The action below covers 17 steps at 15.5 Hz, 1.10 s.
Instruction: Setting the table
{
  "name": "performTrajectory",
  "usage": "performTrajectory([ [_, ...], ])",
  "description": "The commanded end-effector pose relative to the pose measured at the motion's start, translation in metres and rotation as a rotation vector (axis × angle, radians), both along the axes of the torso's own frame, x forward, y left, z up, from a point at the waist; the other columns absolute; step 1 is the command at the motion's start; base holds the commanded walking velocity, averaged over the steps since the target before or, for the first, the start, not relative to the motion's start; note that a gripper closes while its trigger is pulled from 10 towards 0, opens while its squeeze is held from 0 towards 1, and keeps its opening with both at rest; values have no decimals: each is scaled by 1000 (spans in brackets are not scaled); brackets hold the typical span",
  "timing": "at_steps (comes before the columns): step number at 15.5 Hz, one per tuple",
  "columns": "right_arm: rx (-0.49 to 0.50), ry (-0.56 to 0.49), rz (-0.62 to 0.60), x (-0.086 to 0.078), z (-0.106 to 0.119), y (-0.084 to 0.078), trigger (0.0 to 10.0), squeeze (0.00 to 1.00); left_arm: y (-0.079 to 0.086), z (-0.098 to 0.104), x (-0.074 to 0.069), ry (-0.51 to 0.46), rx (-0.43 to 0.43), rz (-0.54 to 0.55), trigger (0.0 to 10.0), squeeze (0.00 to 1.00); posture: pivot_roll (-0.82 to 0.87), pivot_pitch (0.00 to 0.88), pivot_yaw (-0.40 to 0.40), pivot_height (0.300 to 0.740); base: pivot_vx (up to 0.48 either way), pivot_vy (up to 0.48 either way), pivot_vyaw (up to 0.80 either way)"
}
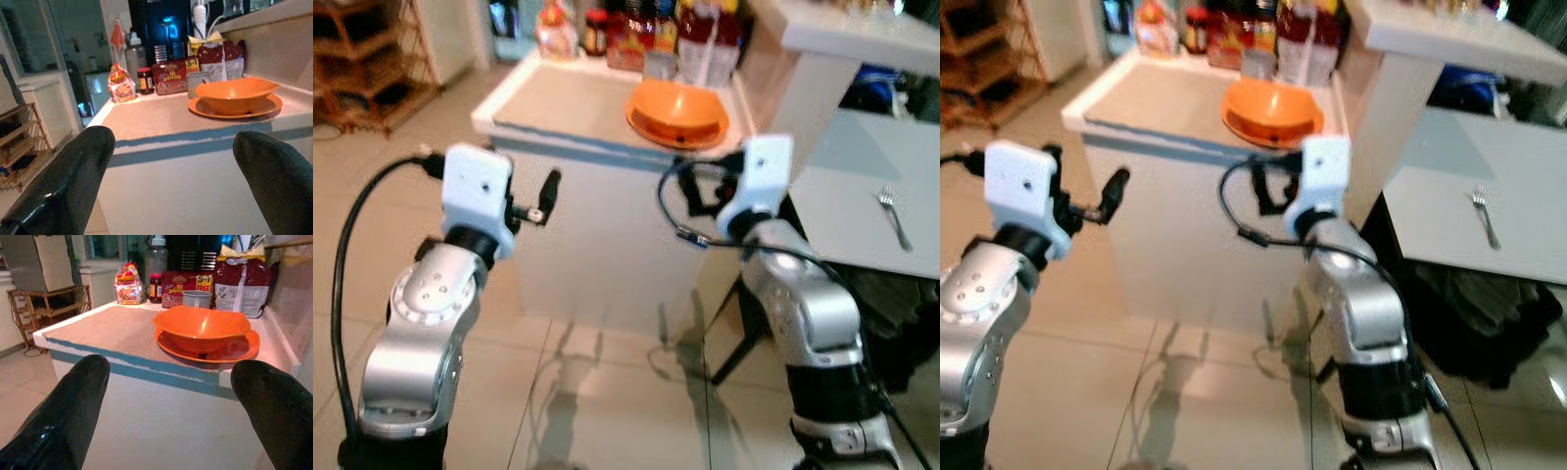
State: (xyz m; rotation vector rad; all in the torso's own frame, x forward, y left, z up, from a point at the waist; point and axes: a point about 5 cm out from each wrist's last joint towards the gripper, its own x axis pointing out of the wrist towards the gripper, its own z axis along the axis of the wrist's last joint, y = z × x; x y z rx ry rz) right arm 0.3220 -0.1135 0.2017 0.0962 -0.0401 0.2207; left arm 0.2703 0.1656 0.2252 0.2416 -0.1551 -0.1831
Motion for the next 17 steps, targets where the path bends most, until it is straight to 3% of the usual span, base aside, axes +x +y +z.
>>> performTrajectory([
  [1,17,14,-39,3,0,-9,10000,0,-6,0,1,8,0,-24,10000,0,143,6,-83,740,454,0,0],
  [17,62,-60,-120,12,23,-22,10000,0,-4,-1,1,36,31,-45,10000,0,155,8,-75,740,480,0,0],
])
